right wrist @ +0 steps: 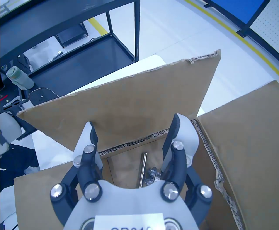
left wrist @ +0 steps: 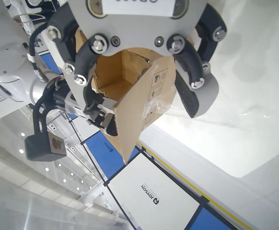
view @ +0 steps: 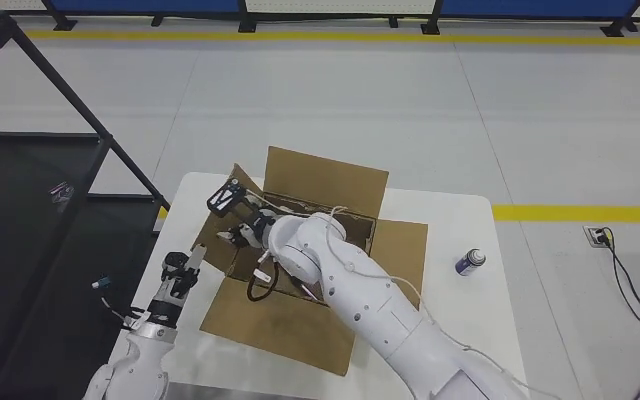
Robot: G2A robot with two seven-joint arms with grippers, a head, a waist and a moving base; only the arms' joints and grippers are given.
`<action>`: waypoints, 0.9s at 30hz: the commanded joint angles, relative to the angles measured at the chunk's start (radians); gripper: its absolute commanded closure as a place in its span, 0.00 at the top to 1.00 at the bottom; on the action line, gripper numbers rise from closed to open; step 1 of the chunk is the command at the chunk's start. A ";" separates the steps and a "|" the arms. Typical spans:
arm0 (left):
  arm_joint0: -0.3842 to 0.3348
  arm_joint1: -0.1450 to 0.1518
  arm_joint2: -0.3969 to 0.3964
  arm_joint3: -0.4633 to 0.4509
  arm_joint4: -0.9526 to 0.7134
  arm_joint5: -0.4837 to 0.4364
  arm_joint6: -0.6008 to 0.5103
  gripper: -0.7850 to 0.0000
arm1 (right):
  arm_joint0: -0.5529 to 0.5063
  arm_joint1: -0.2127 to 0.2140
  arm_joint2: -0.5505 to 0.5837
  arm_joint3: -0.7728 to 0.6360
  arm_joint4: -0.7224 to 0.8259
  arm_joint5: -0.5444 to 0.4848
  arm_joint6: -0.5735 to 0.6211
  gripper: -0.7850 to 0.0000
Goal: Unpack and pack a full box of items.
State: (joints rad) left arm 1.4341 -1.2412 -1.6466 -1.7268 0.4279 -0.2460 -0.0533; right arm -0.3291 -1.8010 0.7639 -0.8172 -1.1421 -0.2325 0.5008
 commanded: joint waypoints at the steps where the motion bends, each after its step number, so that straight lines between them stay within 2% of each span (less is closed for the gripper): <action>1: -0.010 0.000 -0.001 0.019 -0.002 0.009 0.004 1.00 | 0.002 0.005 0.004 0.010 -0.035 0.011 0.019 0.99; 7: -0.023 -0.001 -0.021 0.057 -0.034 0.029 0.019 1.00 | 0.014 0.023 0.005 0.020 -0.146 0.011 0.207 1.00; 9: -0.027 -0.001 -0.025 0.064 -0.041 0.031 0.017 1.00 | 0.018 0.028 0.015 0.037 -0.164 0.017 0.235 1.00; 13: -0.030 -0.001 -0.026 0.068 -0.041 0.030 0.017 1.00 | 0.043 0.032 0.001 0.102 -0.208 -0.079 0.308 1.00; 16: -0.028 -0.001 -0.025 0.067 -0.042 0.028 0.018 1.00 | 0.061 0.024 0.001 0.157 -0.186 -0.106 0.333 1.00; 27: -0.017 -0.003 -0.019 0.055 -0.050 0.023 0.029 1.00 | 0.051 0.025 -0.003 0.156 -0.194 -0.105 0.321 1.00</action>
State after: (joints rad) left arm 1.4166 -1.2442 -1.6668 -1.6714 0.3776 -0.2219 -0.0239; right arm -0.2700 -1.7767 0.7640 -0.6608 -1.3292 -0.3385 0.8315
